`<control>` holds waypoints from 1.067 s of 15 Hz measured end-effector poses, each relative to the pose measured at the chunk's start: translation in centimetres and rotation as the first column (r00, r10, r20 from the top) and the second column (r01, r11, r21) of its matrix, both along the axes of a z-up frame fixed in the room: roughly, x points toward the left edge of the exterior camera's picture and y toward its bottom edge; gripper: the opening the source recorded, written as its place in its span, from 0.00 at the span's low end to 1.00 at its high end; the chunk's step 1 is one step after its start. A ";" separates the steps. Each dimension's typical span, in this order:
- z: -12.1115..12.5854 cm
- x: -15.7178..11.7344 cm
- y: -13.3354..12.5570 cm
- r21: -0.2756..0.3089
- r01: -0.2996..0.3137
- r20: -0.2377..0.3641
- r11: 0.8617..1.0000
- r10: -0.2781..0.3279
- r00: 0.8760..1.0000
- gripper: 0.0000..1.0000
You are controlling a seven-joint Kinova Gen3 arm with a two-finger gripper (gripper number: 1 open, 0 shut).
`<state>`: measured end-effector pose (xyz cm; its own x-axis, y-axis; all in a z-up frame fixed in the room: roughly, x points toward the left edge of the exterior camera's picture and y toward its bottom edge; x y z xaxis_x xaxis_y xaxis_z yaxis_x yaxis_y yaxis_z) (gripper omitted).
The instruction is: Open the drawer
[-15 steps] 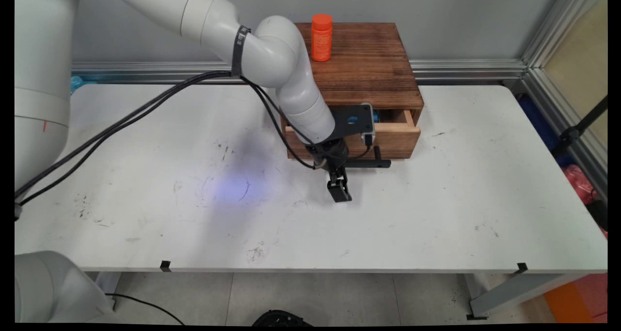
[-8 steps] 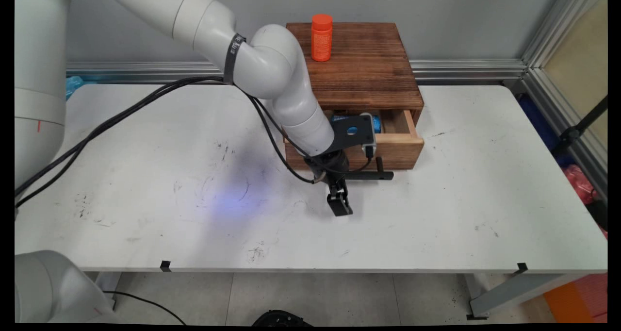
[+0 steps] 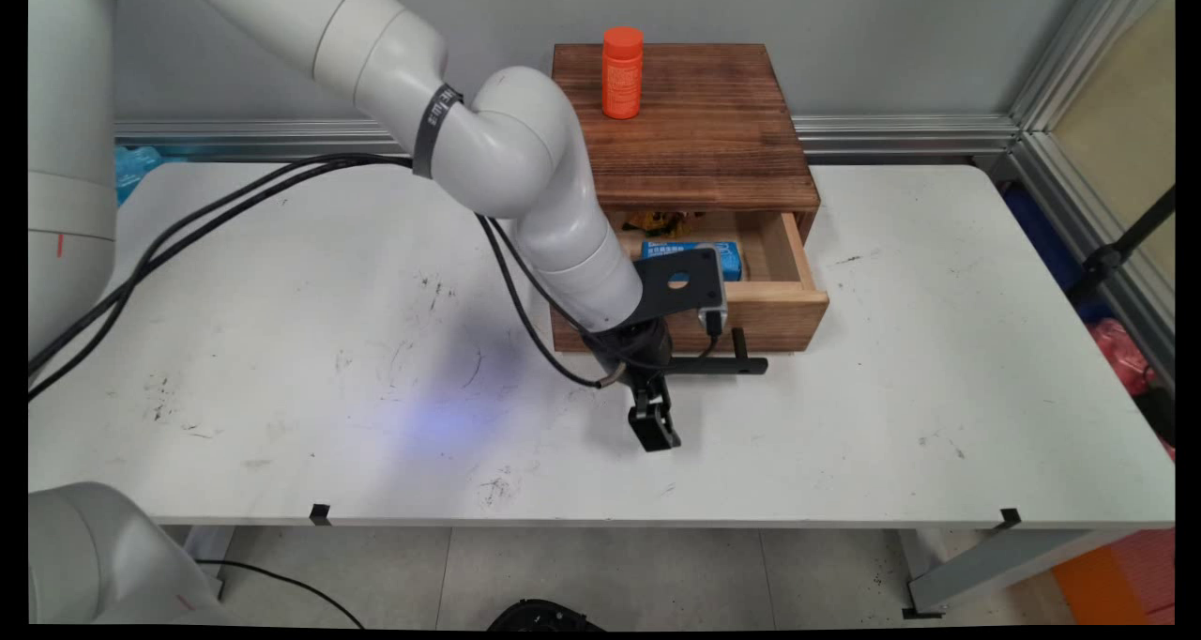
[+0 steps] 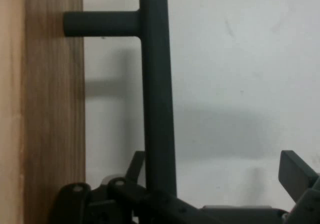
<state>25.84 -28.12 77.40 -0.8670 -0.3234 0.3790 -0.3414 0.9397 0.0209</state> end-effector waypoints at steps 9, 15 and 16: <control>1.1 -1.3 4.0 0.017 0.012 -0.020 1.000 -0.011 1.000 1.00; 1.4 -2.4 6.5 0.028 0.023 -0.026 0.999 -0.022 0.999 1.00; 1.4 -2.5 6.9 0.030 0.024 -0.026 0.999 -0.023 0.999 1.00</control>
